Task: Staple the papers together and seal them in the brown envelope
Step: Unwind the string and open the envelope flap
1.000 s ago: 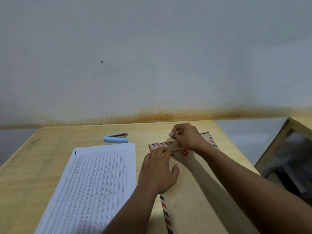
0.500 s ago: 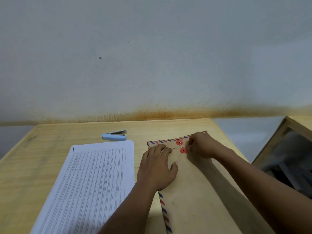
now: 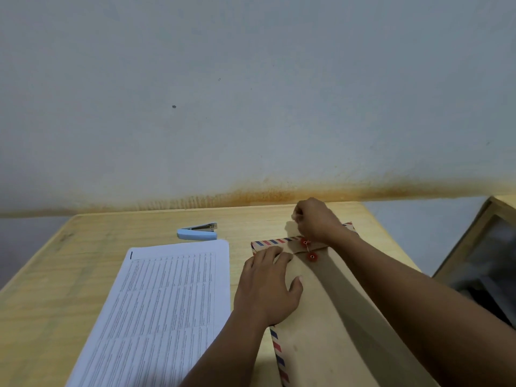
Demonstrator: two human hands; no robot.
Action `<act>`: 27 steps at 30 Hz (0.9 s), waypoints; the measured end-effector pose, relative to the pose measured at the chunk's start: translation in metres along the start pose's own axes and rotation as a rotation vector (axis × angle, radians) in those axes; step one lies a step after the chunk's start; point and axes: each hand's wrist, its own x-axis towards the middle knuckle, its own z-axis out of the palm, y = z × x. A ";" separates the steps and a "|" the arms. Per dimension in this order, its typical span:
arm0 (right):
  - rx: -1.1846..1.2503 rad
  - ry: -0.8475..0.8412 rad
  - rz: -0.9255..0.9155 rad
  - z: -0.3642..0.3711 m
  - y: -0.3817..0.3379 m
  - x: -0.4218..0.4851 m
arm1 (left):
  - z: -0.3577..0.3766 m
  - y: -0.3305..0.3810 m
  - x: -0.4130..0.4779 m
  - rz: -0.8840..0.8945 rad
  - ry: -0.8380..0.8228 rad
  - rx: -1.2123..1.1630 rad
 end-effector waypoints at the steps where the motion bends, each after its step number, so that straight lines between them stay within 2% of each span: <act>1: -0.033 0.044 0.026 -0.003 0.009 0.005 | 0.000 0.000 0.000 -0.002 -0.007 -0.001; 5: -0.174 0.122 0.123 -0.021 0.060 0.002 | 0.000 -0.001 0.001 -0.009 -0.018 -0.007; 10: -0.288 0.000 0.178 -0.031 0.103 -0.037 | 0.002 -0.002 0.001 -0.010 -0.017 -0.012; 13: -0.273 -0.129 0.107 -0.034 0.099 -0.066 | 0.003 -0.001 0.000 -0.017 -0.023 -0.015; 17: -0.275 -0.411 -0.045 -0.048 0.069 -0.106 | 0.001 0.000 0.000 -0.023 -0.029 -0.022; 19: -0.172 -0.553 -0.113 -0.057 0.049 -0.122 | 0.000 0.001 -0.001 -0.029 -0.037 -0.023; 21: 0.060 -0.618 -0.135 -0.060 0.029 -0.128 | 0.000 0.000 -0.002 -0.029 -0.045 -0.020; 23: 0.297 -0.594 -0.139 -0.058 0.010 -0.124 | 0.000 0.000 -0.003 -0.016 -0.045 -0.015; 27: 0.618 -0.446 -0.118 -0.047 -0.025 -0.093 | 0.002 0.000 -0.004 0.013 0.007 -0.027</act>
